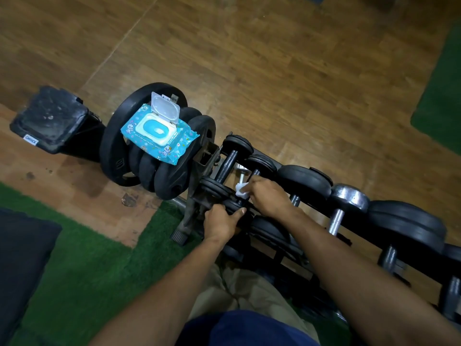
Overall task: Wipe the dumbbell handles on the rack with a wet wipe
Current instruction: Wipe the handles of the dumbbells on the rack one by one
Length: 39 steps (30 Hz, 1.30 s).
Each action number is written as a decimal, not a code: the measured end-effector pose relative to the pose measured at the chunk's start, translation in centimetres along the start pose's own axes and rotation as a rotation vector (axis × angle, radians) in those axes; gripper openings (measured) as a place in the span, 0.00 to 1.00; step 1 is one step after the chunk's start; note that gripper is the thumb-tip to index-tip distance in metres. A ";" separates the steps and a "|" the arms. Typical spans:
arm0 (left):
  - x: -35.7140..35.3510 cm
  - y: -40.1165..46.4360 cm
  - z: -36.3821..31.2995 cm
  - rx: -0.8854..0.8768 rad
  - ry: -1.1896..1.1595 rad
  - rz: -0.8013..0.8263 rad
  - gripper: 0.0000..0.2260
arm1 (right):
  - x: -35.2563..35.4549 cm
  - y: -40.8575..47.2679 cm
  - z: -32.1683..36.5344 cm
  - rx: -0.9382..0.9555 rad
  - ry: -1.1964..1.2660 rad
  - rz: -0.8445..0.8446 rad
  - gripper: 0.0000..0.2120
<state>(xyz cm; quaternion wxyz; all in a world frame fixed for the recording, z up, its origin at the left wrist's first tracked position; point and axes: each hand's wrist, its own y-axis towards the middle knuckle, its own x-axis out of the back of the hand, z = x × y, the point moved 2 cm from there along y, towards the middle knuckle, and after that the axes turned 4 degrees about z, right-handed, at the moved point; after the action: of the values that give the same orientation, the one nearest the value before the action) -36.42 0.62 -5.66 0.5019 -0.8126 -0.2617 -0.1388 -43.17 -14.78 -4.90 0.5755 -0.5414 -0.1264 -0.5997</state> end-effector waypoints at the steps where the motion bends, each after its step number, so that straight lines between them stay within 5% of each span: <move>1: 0.0 0.0 0.1 -0.002 0.015 -0.004 0.25 | -0.3 -0.2 0.2 0.016 0.020 0.022 0.15; 4: -0.2 0.3 0.2 -0.020 0.049 -0.013 0.26 | -1.2 -0.7 0.9 0.062 0.082 0.129 0.14; 12: 0.2 0.3 0.3 -0.058 0.060 0.017 0.25 | -1.0 -1.1 -1.3 -0.371 0.251 -0.082 0.09; 22: 0.6 0.9 0.3 -0.055 0.070 0.034 0.26 | -3.0 1.0 -1.7 -0.784 0.830 -0.175 0.06; 28: 0.4 1.7 0.9 -0.060 0.074 0.044 0.28 | -2.3 2.0 -2.2 -0.864 0.943 -0.283 0.08; 34: 0.6 1.6 0.9 -0.071 0.086 0.043 0.28 | -3.9 0.9 -1.6 -0.829 1.098 0.031 0.09; 39: 0.5 1.8 0.9 -0.063 0.105 0.054 0.28 | -3.3 1.6 -1.9 -0.867 1.225 -0.211 0.09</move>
<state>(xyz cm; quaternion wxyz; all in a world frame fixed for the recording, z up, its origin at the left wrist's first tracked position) -35.03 0.94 -7.22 0.4928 -0.8263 -0.2085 -0.1757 -43.64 -14.94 -9.04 0.2179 -0.2743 0.4118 -0.8412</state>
